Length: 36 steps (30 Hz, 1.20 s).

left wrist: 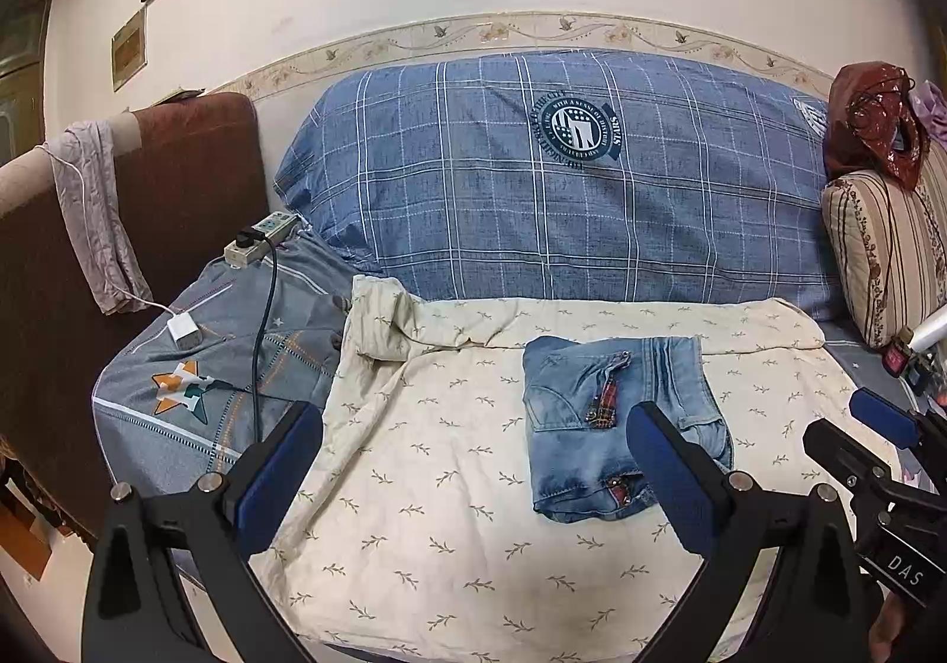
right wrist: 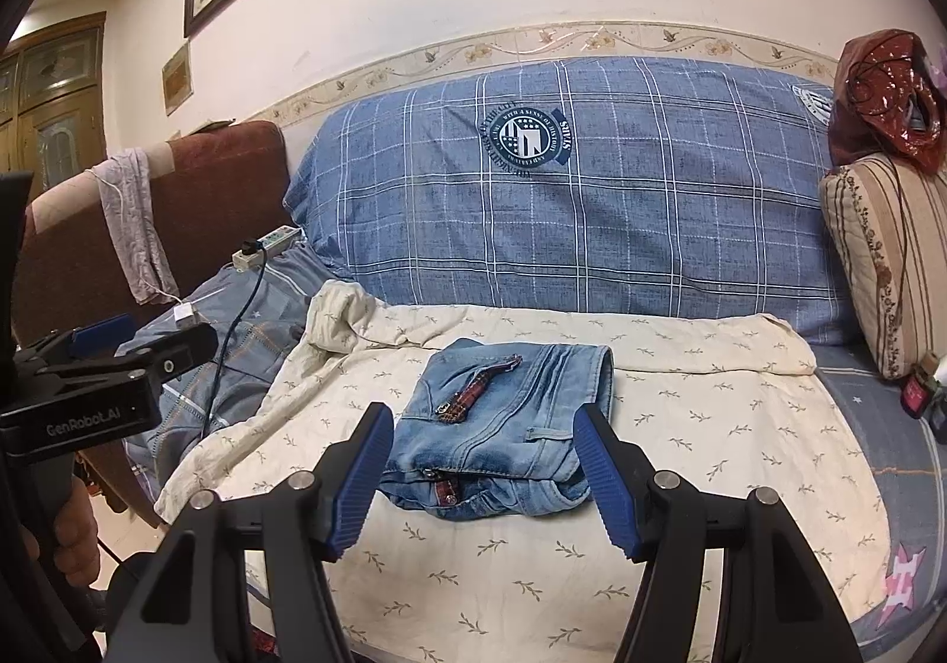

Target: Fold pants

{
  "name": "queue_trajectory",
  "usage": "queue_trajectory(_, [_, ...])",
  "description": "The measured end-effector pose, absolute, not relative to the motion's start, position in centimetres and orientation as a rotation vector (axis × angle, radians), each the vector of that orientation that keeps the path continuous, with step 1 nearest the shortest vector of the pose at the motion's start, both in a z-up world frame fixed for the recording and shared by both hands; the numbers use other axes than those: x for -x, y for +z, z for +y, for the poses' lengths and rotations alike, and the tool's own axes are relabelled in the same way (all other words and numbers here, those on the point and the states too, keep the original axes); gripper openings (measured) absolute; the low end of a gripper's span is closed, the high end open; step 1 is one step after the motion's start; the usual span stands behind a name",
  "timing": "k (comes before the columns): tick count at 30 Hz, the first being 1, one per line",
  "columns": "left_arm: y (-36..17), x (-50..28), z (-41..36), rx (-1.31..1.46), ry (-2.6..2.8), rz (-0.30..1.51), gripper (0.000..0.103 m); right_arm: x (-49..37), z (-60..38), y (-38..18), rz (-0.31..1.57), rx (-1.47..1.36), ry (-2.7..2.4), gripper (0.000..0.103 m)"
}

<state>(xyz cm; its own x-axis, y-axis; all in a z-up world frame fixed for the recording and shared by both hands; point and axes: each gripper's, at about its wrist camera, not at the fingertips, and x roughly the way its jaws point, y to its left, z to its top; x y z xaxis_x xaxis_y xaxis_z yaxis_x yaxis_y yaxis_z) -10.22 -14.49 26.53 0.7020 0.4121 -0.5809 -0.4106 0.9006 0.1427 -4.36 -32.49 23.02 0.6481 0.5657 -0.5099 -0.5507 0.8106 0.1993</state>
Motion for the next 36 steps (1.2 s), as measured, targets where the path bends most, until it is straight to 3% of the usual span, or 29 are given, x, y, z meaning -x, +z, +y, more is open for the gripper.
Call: queue_trajectory(36, [26.44,9.84,-14.68,-0.025,0.435,0.649,0.102,3.9,-31.75,22.26,0.602,-0.028,0.624,0.067])
